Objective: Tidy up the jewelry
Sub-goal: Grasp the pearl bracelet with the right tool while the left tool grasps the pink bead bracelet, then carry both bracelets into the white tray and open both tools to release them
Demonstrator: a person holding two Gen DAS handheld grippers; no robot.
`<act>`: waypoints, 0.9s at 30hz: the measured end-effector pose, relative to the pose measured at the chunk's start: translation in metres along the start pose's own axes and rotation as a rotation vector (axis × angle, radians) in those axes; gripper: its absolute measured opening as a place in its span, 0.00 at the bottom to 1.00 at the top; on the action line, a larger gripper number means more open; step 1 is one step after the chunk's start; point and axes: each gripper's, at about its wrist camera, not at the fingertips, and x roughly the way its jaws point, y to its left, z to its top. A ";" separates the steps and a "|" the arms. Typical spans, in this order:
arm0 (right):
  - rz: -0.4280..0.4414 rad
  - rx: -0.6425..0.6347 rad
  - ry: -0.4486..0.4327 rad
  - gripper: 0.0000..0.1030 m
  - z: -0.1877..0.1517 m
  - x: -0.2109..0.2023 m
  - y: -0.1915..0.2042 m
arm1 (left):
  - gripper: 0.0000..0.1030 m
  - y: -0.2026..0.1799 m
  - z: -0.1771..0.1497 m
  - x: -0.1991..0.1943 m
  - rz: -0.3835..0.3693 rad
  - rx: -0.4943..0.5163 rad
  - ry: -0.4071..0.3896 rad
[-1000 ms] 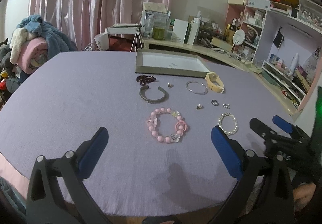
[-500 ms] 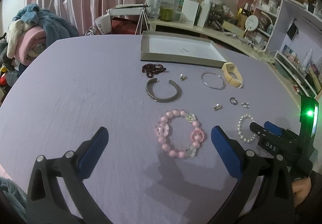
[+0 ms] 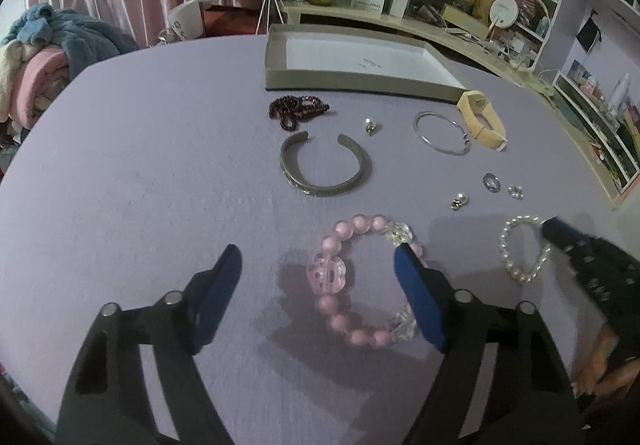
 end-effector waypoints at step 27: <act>0.115 0.027 -0.100 0.09 0.046 -0.021 -0.001 | 0.13 -0.019 0.013 0.005 -0.159 0.152 0.012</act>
